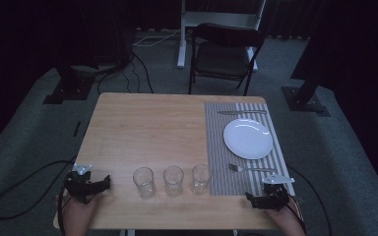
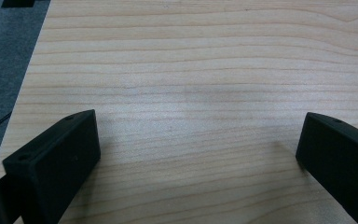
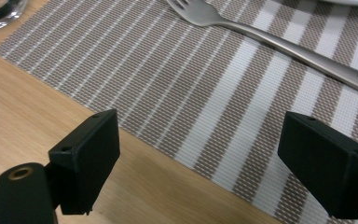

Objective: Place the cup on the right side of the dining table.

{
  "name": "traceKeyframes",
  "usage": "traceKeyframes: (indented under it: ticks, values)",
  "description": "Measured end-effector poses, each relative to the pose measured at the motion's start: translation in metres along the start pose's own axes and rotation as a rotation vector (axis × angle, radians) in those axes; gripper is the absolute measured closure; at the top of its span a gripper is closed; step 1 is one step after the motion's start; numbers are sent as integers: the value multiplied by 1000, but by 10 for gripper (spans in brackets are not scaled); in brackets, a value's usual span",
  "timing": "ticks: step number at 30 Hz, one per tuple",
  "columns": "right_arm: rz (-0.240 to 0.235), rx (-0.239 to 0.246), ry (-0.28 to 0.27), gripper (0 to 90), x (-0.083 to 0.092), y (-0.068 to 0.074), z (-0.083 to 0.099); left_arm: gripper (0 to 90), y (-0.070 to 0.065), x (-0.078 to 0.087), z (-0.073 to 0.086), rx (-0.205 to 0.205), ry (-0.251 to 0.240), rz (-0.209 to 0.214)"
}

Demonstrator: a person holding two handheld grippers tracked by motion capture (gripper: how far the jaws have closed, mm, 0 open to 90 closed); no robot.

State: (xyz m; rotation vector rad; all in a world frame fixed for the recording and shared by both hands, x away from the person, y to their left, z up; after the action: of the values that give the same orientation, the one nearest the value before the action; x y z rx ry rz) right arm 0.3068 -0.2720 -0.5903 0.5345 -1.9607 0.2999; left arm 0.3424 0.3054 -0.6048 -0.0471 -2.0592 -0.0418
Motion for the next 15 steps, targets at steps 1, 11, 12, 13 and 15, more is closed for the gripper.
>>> traceKeyframes:
  ticks: [1, 11, 12, 13, 15]
  values:
    - [-3, 7, 0, 125, 0, 2, -1, 0, 0, 0, 0, 0, 0, 0]
    - [-32, 62, -5, 125, 2, 19, -13, 0, 0, 0, 0, 0, 0, 0]
    - [-32, 62, -5, 125, 2, 19, -13, 0, 0, 0, 0, 0, 0, 0]
    - [-42, 79, -11, 130, 3, 25, -16, 0, 0, 0, 0, 0, 0, 0]
    - [-53, 94, -15, 145, 3, 30, -19, 0, 0, 0, 0, 0, 0, 0]
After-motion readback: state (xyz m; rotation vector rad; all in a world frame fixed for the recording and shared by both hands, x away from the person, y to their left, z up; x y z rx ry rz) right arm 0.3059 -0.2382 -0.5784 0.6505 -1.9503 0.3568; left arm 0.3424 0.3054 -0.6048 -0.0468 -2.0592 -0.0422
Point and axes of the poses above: each handheld gripper's, and its own axes: x roughly backward along the jaws, z roughly out of its underside, y roughly to its left, the point moved 8 cm from there along -x, roughly forward along the jaws, and after that the axes turned 15 degrees about y, right-handed, at the moved point
